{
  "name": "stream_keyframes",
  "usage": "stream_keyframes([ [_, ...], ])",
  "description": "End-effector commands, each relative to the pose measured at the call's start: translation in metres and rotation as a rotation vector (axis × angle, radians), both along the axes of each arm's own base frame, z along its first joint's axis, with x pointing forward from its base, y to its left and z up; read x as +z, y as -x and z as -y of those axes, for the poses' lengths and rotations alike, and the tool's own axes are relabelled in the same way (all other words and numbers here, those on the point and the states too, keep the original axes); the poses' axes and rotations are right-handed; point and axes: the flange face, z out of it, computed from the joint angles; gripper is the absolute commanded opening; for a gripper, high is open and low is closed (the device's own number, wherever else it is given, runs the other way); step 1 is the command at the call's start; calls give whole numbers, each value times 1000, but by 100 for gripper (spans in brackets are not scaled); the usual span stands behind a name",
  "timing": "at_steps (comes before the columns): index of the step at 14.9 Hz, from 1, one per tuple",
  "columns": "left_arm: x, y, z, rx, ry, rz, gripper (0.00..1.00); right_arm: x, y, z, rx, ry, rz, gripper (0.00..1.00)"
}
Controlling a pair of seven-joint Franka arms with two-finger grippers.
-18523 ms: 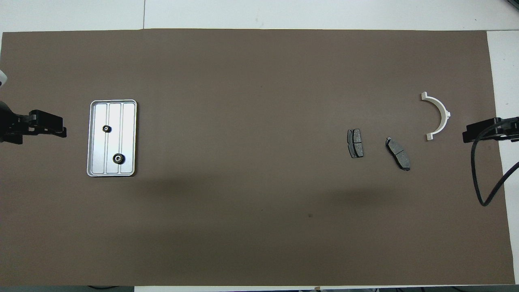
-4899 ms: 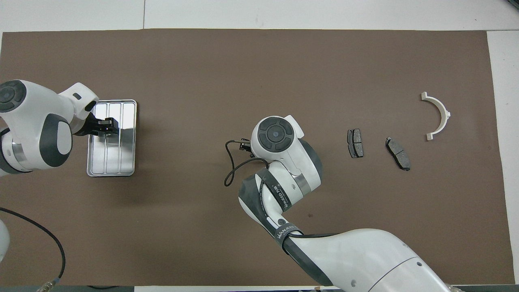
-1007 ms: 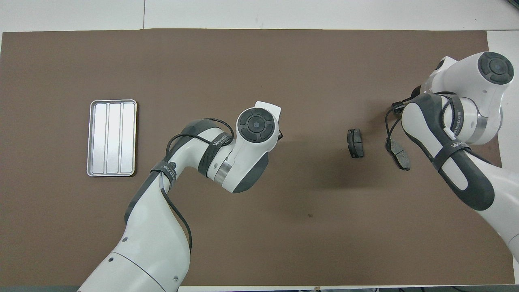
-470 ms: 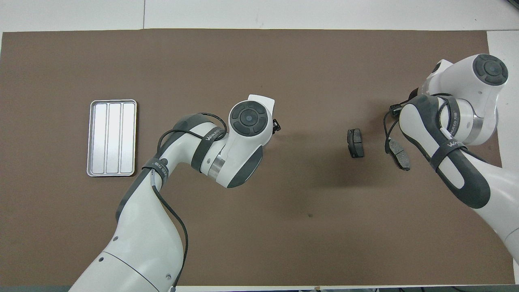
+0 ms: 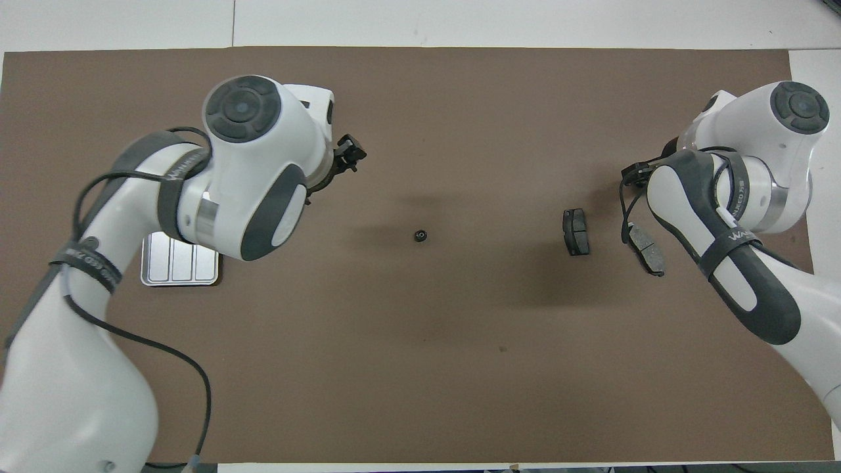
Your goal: Place bearing gear from tray to pile
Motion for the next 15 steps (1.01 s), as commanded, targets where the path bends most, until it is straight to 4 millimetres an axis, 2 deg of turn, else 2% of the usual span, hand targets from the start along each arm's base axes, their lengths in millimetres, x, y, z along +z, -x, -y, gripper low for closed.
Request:
stream_keyframes([
  [1, 32, 5, -51, -73, -2, -33, 100, 60, -1, -60, -54, 1, -3, 82],
  [4, 69, 11, -112, -141, -6, -67, 100, 108, -2, -124, -80, 21, -18, 82],
  [6, 88, 16, -142, -167, -4, -85, 100, 132, 3, -185, -90, 73, 3, 82],
  [8, 110, 28, -166, -207, -1, -91, 100, 136, 19, -240, -98, 88, 4, 82],
  [10, 129, 39, -194, -234, 3, -99, 100, 136, 43, -300, -105, 89, 14, 82],
  [11, 140, 46, -203, -246, 5, -101, 100, 134, 52, -322, -126, 82, 17, 82],
  [14, 147, 56, -203, -263, 5, -123, 100, 113, 59, -353, -146, 64, 16, 82],
  [15, 151, 60, -204, -268, 4, -120, 100, 116, 59, -363, -142, 32, 49, 81],
])
